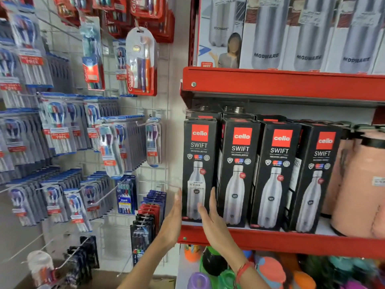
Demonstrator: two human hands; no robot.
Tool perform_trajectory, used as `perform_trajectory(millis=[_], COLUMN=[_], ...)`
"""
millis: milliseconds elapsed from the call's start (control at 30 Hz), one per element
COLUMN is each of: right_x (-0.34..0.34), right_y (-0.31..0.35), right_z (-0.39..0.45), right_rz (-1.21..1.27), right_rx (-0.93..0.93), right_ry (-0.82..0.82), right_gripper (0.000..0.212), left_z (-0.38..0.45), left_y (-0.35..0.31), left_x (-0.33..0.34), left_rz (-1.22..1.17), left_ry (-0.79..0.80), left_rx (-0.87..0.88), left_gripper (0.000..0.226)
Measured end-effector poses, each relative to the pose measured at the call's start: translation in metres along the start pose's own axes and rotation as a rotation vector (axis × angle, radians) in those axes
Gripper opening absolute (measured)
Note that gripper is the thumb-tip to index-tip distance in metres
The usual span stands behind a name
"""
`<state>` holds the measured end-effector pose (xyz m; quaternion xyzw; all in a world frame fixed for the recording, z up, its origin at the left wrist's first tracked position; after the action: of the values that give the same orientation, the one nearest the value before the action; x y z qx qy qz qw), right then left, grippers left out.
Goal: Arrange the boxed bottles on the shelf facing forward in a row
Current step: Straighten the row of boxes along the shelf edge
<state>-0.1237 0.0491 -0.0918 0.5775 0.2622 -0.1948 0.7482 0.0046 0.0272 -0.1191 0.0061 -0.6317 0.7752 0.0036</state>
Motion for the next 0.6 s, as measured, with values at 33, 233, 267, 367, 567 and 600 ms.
perform_trajectory(millis=[33, 233, 267, 367, 567, 600], right_x=[0.003, 0.005, 0.003, 0.001, -0.007, -0.008], right_y=[0.000, -0.001, -0.001, -0.002, 0.000, 0.002], right_z=[0.002, -0.007, -0.011, -0.020, -0.032, -0.034], right_rz=[-0.019, -0.178, -0.200, -0.229, -0.228, -0.217], right_rx=[-0.005, -0.012, -0.012, -0.001, 0.028, 0.027], right_ry=[-0.013, -0.065, -0.061, -0.068, -0.079, -0.076], right_gripper=[0.068, 0.068, 0.068, 0.066, 0.063, 0.063], left_z=[0.001, -0.018, -0.023, -0.037, -0.050, -0.050], left_y=[0.000, -0.010, -0.011, -0.015, -0.017, -0.017], left_x=[-0.001, -0.005, -0.006, -0.009, -0.007, -0.006], left_rz=[0.004, 0.109, 0.134, 0.149, 0.222, 0.226], left_ry=[0.003, 0.014, 0.010, 0.023, 0.013, 0.006], left_rx=[-0.018, 0.026, 0.028, 0.014, 0.012, 0.005], left_gripper=[0.049, 0.036, 0.035, 0.030, 0.065, 0.067])
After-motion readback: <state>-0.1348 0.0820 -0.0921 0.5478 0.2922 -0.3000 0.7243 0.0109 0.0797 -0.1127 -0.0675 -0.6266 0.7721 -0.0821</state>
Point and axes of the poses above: each hand's wrist, its own z-axis towards the middle knuckle, its own x-axis out of the palm, y = z × x, the point moved 2 cm from there along z, towards the middle knuckle, and after that the axes turned 11 degrees about -z, right-handed, at the moved point
